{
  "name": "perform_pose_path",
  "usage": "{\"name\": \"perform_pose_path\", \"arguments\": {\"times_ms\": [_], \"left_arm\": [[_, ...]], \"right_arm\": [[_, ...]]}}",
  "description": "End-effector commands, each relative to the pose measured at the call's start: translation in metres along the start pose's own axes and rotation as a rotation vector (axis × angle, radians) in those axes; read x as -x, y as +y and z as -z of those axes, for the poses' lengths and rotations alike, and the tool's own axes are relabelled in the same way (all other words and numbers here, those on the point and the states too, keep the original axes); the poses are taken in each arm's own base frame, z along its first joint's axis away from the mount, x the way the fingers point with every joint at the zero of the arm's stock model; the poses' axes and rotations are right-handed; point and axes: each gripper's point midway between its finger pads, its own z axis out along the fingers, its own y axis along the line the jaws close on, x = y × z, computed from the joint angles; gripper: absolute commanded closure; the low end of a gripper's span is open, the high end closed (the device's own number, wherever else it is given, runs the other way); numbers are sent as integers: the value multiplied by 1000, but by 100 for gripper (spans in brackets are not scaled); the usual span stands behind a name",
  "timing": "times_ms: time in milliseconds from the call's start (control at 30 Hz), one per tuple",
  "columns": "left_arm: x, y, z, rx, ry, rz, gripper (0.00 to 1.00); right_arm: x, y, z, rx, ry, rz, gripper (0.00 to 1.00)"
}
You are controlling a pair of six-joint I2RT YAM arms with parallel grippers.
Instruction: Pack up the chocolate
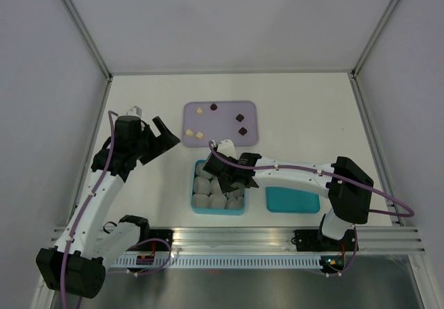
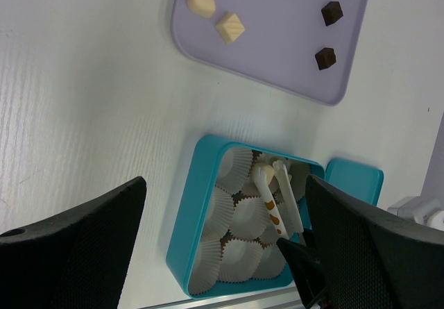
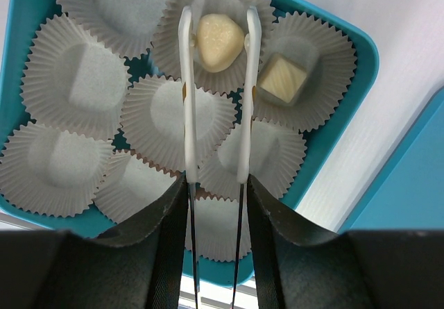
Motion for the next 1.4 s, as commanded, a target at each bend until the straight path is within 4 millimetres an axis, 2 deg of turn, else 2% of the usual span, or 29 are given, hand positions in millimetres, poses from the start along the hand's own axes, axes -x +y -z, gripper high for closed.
{"name": "perform_pose_path", "arguments": {"times_ms": [0, 567, 767, 867, 1033, 1100, 1133, 1167, 1233, 1367], "left_arm": [[5, -5, 1, -24, -28, -33, 0], [6, -4, 1, -21, -28, -33, 0], [6, -3, 0, -16, -28, -33, 0], [6, -3, 0, -16, -30, -33, 0], [8, -4, 0, -13, -33, -31, 0], [8, -3, 0, -7, -34, -31, 0], [9, -3, 0, -8, -39, -31, 0], [10, -3, 0, -7, -41, -31, 0], [11, -3, 1, -6, -46, -33, 0], [11, -2, 2, 0, -51, -28, 0]], "right_arm": [[17, 5, 8, 4, -49, -34, 57], [24, 6, 12, 9, -65, -32, 55], [31, 7, 29, 44, -92, -32, 55], [37, 9, 43, 82, -112, -31, 55], [55, 19, 69, 175, -183, -20, 55], [72, 25, 82, 203, -231, 1, 55], [72, 25, 80, 201, -228, 13, 55], [83, 28, 86, 217, -245, 13, 55], [89, 32, 82, 237, -239, 60, 55], [130, 23, 72, 252, -263, 108, 56]]}}
